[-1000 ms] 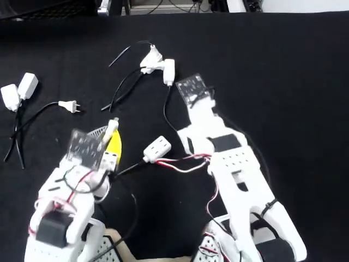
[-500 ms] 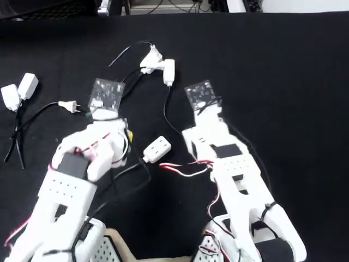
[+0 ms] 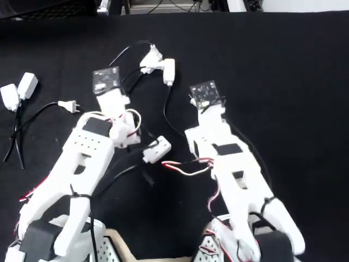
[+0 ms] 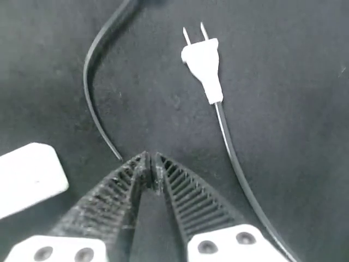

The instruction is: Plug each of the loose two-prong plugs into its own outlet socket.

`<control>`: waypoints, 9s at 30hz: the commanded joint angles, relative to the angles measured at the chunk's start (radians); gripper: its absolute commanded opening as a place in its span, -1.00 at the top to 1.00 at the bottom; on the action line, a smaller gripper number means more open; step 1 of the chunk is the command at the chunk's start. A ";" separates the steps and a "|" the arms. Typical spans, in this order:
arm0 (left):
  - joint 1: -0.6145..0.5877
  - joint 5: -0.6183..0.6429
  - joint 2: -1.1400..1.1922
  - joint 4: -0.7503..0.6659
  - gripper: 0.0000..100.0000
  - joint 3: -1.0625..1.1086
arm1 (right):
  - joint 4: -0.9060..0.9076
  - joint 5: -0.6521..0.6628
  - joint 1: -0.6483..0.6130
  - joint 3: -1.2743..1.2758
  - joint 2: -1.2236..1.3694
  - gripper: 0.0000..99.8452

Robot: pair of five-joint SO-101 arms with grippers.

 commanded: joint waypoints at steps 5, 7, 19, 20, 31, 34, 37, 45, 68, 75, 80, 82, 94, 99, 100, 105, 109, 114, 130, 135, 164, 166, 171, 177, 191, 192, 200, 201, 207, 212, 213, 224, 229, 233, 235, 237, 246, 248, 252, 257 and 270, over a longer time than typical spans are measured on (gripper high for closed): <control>-0.007 0.210 0.002 0.038 0.94 -0.113 | -0.008 -0.017 0.046 -0.127 0.140 0.98; -0.008 0.219 0.002 0.043 0.94 -0.114 | 0.008 -0.017 0.046 -0.139 0.148 0.98; 0.056 0.353 0.012 0.046 0.94 -0.113 | 0.011 -0.017 0.048 -0.150 0.153 0.98; 0.064 0.353 0.012 0.046 0.94 -0.110 | 0.011 -0.017 0.048 -0.150 0.153 0.98; 0.084 0.448 0.015 0.015 0.94 -0.114 | -0.015 -0.064 0.075 -0.150 0.154 0.98; 0.077 0.434 0.044 -0.066 0.94 -0.107 | -0.017 -0.080 0.084 -0.151 0.154 0.98; 0.082 0.387 0.121 -0.126 0.94 -0.105 | -0.018 -0.080 0.084 -0.154 0.156 0.98; 0.035 0.321 0.311 -0.199 0.94 -0.114 | -0.018 -0.077 0.081 -0.154 0.156 0.98; -0.048 0.448 0.311 -0.195 0.94 -0.208 | -0.044 -0.080 0.083 -0.147 0.157 0.98; 0.058 0.594 0.313 -0.046 0.94 -0.272 | -0.044 -0.161 0.164 -0.153 0.157 0.98; 0.137 0.661 0.319 0.103 0.94 -0.355 | -0.040 -0.173 0.196 -0.153 0.156 0.98; 0.143 0.663 0.319 0.118 0.94 -0.371 | -0.018 -0.189 0.215 -0.159 0.156 0.98; 0.191 0.657 0.313 0.117 0.94 -0.369 | 0.012 -0.209 0.311 -0.173 0.147 0.98; 0.266 0.657 0.313 0.117 0.94 -0.369 | 0.040 -0.207 0.393 -0.199 0.154 0.98; 0.274 0.657 0.313 0.117 0.94 -0.369 | 0.040 -0.207 0.408 -0.199 0.154 0.98; 0.274 0.658 0.322 0.117 0.94 -0.374 | 0.041 -0.157 0.476 -0.194 0.154 0.98; 0.272 0.658 0.316 0.123 0.94 -0.374 | 0.038 -0.152 0.476 -0.194 0.156 0.98; 0.242 0.657 0.338 0.115 0.94 -0.338 | 0.035 -0.152 0.476 -0.194 0.156 0.98; 0.243 0.850 0.354 0.121 0.94 -0.335 | 0.032 -0.150 0.476 -0.188 0.156 0.98; 0.289 0.848 0.354 0.117 0.94 -0.337 | 0.032 -0.150 0.476 -0.188 0.156 0.98; 0.285 0.848 0.571 0.123 0.94 -0.255 | 0.032 -0.155 0.476 -0.189 0.156 0.98; 0.285 0.853 0.591 0.123 0.94 -0.255 | 0.032 -0.157 0.476 -0.189 0.156 0.98; 0.285 0.853 0.652 0.123 0.94 -0.255 | 0.032 -0.158 0.476 -0.191 0.156 0.98; 0.286 0.856 0.669 0.124 0.94 -0.286 | 0.032 -0.158 0.476 -0.193 0.154 0.98; 0.265 0.856 0.624 0.457 0.94 -0.414 | 0.032 -0.158 0.476 -0.193 0.154 0.98; 0.265 0.856 0.624 0.457 0.94 -0.410 | 0.032 -0.158 0.476 -0.193 0.154 0.98; 0.254 0.855 0.624 0.463 0.94 -0.369 | 0.032 -0.158 0.476 -0.193 0.154 0.98; 0.254 0.855 0.624 0.463 0.94 -0.364 | 0.032 -0.158 0.476 -0.193 0.154 0.98; 0.254 0.855 0.624 0.457 0.94 -0.363 | 0.032 -0.158 0.476 -0.194 0.154 0.98; 0.272 0.850 0.626 0.457 0.94 -0.354 | 0.018 -0.158 0.476 -0.194 0.154 0.98; 0.285 0.848 0.623 0.457 0.94 -0.349 | 0.014 -0.158 0.476 -0.193 0.154 0.98; 0.561 0.848 0.626 0.456 0.94 -0.232 | 0.012 -0.158 0.476 -0.191 0.154 0.98; 0.521 0.848 0.626 0.284 0.94 -0.208 | 0.012 -0.158 0.476 -0.191 0.154 0.98; 0.463 0.853 0.624 0.183 0.94 -0.188 | 0.012 -0.158 0.476 -0.189 0.154 0.98; 0.456 0.850 0.624 0.152 0.94 -0.163 | 0.012 -0.158 0.477 -0.189 0.154 0.98; 0.458 0.852 0.623 0.129 0.94 -0.133 | 0.012 -0.158 0.477 -0.189 0.154 0.98; 0.458 0.853 0.615 0.129 0.94 -0.242 | 0.012 -0.160 0.476 -0.189 0.154 0.97; 0.458 0.853 0.615 0.129 0.94 -0.295 | 0.014 -0.187 0.476 -0.193 0.154 0.94; 0.458 0.853 0.614 0.130 0.94 -0.433 | 0.012 -0.213 0.477 -0.193 0.154 0.70; 0.478 0.855 0.499 0.132 0.94 -0.507 | 0.012 -0.213 0.477 -0.193 0.154 0.54; 0.601 0.855 -0.100 0.132 0.94 -0.271 | 0.014 -0.213 0.476 -0.193 0.154 0.53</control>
